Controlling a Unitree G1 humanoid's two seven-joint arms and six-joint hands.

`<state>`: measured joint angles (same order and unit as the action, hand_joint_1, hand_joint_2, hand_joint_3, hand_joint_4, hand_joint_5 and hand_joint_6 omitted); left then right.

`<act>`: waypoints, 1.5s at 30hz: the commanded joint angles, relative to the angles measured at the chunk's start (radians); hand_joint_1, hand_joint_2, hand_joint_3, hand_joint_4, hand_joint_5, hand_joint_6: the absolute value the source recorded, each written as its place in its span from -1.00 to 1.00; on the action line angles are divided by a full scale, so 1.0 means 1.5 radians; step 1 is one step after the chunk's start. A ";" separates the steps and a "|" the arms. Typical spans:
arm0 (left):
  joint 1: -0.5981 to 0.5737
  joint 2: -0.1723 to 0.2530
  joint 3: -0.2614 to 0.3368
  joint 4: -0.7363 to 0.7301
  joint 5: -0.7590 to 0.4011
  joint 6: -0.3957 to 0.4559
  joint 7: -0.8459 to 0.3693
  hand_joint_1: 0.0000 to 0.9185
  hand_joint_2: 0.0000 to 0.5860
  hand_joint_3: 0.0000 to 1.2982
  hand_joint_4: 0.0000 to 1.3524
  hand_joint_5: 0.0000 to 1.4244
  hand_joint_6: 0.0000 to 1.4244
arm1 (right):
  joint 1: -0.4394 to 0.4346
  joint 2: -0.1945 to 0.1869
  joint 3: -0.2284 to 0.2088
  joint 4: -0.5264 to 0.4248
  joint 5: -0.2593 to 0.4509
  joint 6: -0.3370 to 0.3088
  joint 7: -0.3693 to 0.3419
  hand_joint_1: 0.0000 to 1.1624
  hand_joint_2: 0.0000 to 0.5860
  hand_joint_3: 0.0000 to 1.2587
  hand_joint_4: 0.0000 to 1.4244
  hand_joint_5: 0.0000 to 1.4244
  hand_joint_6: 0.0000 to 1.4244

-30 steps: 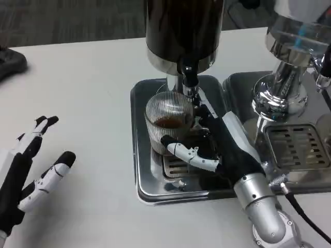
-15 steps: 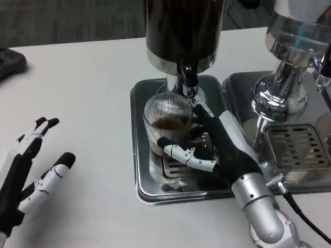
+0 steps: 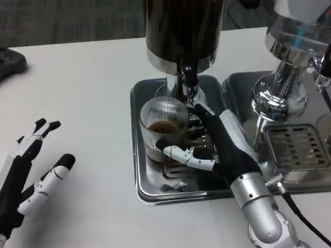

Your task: Grasp the cup under the faucet to collect the drink, then remove the cup.

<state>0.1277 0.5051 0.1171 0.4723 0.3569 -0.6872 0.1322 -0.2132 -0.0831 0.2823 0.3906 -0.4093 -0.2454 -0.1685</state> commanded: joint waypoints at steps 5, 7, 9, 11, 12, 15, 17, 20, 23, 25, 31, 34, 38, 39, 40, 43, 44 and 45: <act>0.006 0.000 0.000 -0.006 -0.009 0.006 0.000 -1.00 -0.30 -0.77 -1.00 -0.93 -1.00 | 0.003 0.005 0.000 0.004 -0.006 -0.034 -0.029 0.34 -0.37 -0.64 -0.57 -0.34 -0.19; 0.006 0.000 0.000 -0.006 -0.010 0.006 0.000 -1.00 -0.30 -0.77 -1.00 -0.93 -1.00 | 0.005 0.006 -0.001 0.004 -0.007 -0.038 -0.032 0.35 -0.37 -0.62 -0.57 -0.34 -0.16; 0.006 0.000 -0.001 -0.006 -0.010 0.005 0.000 -1.00 -0.30 -0.77 -1.00 -0.93 -1.00 | 0.006 0.006 -0.002 0.003 -0.011 -0.042 -0.039 0.35 -0.37 -0.61 -0.55 -0.32 -0.16; 0.006 0.000 -0.001 -0.006 -0.009 0.004 0.001 -1.00 -0.30 -0.77 -1.00 -0.93 -1.00 | 0.007 0.007 -0.003 0.004 -0.013 -0.044 -0.046 0.39 -0.39 -0.59 -0.55 -0.31 -0.14; 0.005 0.000 -0.002 -0.006 -0.009 0.003 -0.001 -1.00 -0.30 -0.77 -1.00 -0.93 -1.00 | 0.009 0.008 -0.004 0.004 -0.013 -0.045 -0.048 0.39 -0.39 -0.59 -0.53 -0.30 -0.13; 0.002 0.001 -0.004 -0.004 -0.009 0.001 -0.003 -1.00 -0.31 -0.76 -1.00 -0.93 -1.00 | 0.012 0.006 -0.005 0.003 -0.015 -0.054 -0.060 0.41 -0.35 -0.57 -0.52 -0.28 -0.10; -0.001 0.001 -0.006 -0.003 -0.010 0.001 -0.004 -1.00 -0.31 -0.76 -1.00 -0.93 -1.00 | 0.013 0.005 -0.006 0.002 -0.017 -0.053 -0.064 0.41 -0.35 -0.55 -0.50 -0.27 -0.08; -0.003 0.001 -0.008 -0.001 -0.010 0.000 -0.004 -1.00 -0.31 -0.76 -1.00 -0.93 -1.00 | 0.016 0.003 -0.006 0.002 -0.021 -0.051 -0.067 0.43 -0.34 -0.55 -0.50 -0.24 -0.05; -0.005 0.002 -0.010 0.000 -0.011 0.000 -0.004 -1.00 -0.31 -0.76 -1.00 -0.93 -1.00 | 0.021 0.003 -0.008 0.001 -0.023 -0.057 -0.075 0.44 -0.35 -0.53 -0.48 -0.22 -0.01; -0.006 0.002 -0.011 0.001 -0.011 0.000 -0.004 -1.00 -0.31 -0.76 -1.00 -0.93 -1.00 | 0.022 0.001 -0.009 0.002 -0.024 -0.059 -0.080 0.45 -0.36 -0.53 -0.48 -0.22 -0.01; -0.013 0.003 -0.015 0.003 -0.011 -0.002 -0.008 -1.00 -0.31 -0.76 -1.00 -0.93 -1.00 | 0.033 -0.004 -0.014 0.000 -0.024 -0.071 -0.096 0.44 -0.33 -0.48 -0.44 -0.17 0.04; -0.015 0.004 -0.016 0.004 -0.012 -0.003 -0.009 -1.00 -0.31 -0.76 -1.00 -0.93 -1.00 | 0.039 -0.002 -0.016 -0.002 -0.025 -0.077 -0.106 0.44 -0.33 -0.45 -0.39 -0.13 0.12; -0.016 0.005 -0.016 0.005 -0.013 -0.005 -0.011 -1.00 -0.31 -0.76 -1.00 -0.93 -1.00 | 0.047 0.000 -0.018 -0.006 -0.030 -0.090 -0.125 0.46 -0.32 -0.40 -0.36 -0.07 0.20; -0.016 0.005 -0.016 0.005 -0.014 -0.005 -0.012 -1.00 -0.31 -0.76 -1.00 -0.93 -1.00 | 0.048 0.000 -0.018 -0.008 -0.032 -0.091 -0.128 0.46 -0.32 -0.40 -0.35 -0.07 0.20; -0.016 0.006 -0.016 0.005 -0.014 -0.006 -0.013 -1.00 -0.31 -0.76 -1.00 -0.93 -1.00 | 0.050 0.001 -0.018 -0.008 -0.034 -0.092 -0.132 0.46 -0.32 -0.39 -0.34 -0.06 0.23; -0.018 0.006 -0.017 0.005 -0.015 -0.007 -0.016 -1.00 -0.31 -0.76 -1.00 -0.93 -1.00 | 0.054 0.003 -0.020 -0.009 -0.037 -0.094 -0.139 0.47 -0.30 -0.36 -0.31 -0.02 0.27; -0.019 0.007 -0.017 0.005 -0.015 -0.007 -0.017 -1.00 -0.31 -0.76 -1.00 -0.93 -1.00 | 0.056 0.003 -0.020 -0.010 -0.038 -0.095 -0.141 0.47 -0.30 -0.36 -0.30 -0.02 0.29; -0.019 0.007 -0.017 0.004 -0.015 -0.007 -0.017 -1.00 -0.31 -0.76 -1.00 -0.93 -1.00 | 0.056 0.004 -0.020 -0.010 -0.039 -0.097 -0.143 0.47 -0.30 -0.36 -0.30 -0.01 0.30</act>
<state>0.1065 0.5055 0.0994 0.4725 0.3479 -0.6878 0.1195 -0.1363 -0.0855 0.2587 0.3923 -0.4693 -0.3500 -0.3552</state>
